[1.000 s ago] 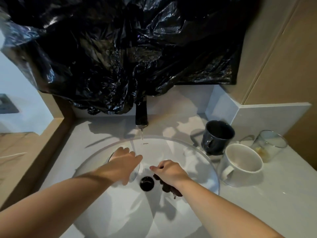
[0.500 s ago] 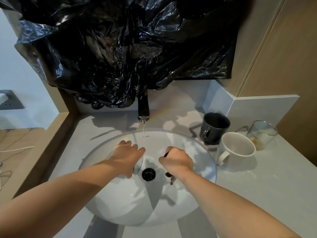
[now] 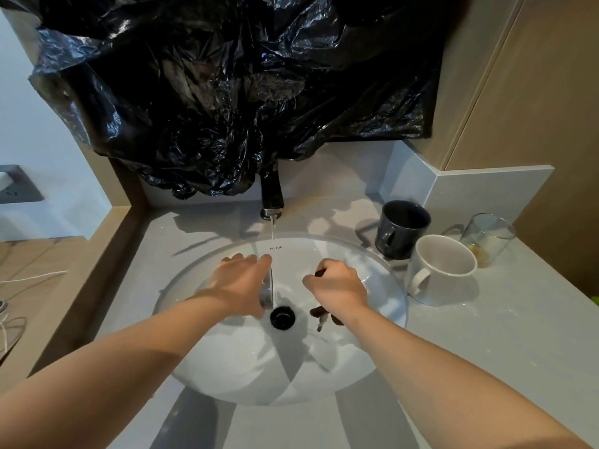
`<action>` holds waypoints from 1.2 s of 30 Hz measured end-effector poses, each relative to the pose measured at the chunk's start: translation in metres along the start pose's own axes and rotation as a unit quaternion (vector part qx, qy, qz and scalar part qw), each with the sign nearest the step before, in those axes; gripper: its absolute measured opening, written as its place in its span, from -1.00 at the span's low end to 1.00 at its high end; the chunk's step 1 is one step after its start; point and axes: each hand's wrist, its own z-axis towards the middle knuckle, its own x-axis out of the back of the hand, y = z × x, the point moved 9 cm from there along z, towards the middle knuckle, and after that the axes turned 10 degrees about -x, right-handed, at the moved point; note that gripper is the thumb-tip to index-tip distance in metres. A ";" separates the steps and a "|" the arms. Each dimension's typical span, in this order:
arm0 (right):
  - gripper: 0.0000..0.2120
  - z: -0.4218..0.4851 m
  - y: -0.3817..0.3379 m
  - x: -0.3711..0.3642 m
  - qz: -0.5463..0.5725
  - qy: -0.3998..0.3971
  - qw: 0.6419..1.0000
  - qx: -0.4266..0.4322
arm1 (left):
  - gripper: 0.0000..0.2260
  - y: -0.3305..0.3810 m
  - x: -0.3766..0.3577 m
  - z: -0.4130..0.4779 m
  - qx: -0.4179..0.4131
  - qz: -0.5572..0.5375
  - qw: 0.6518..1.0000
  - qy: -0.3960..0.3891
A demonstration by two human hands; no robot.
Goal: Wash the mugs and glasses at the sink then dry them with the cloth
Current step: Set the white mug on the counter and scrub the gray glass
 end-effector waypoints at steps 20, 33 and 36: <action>-0.83 -0.057 0.101 0.188 0.281 0.232 0.931 0.011 | -0.39 0.178 0.068 0.047 -0.106 -0.534 0.826 0.147; -0.82 -0.022 0.208 0.294 0.214 0.254 0.943 0.000 | -0.24 0.333 0.055 0.107 -0.134 -0.338 0.923 0.126; -0.82 -0.011 0.222 0.302 0.201 0.242 0.949 -0.005 | -0.23 0.343 0.045 0.120 -0.084 -0.318 0.936 0.125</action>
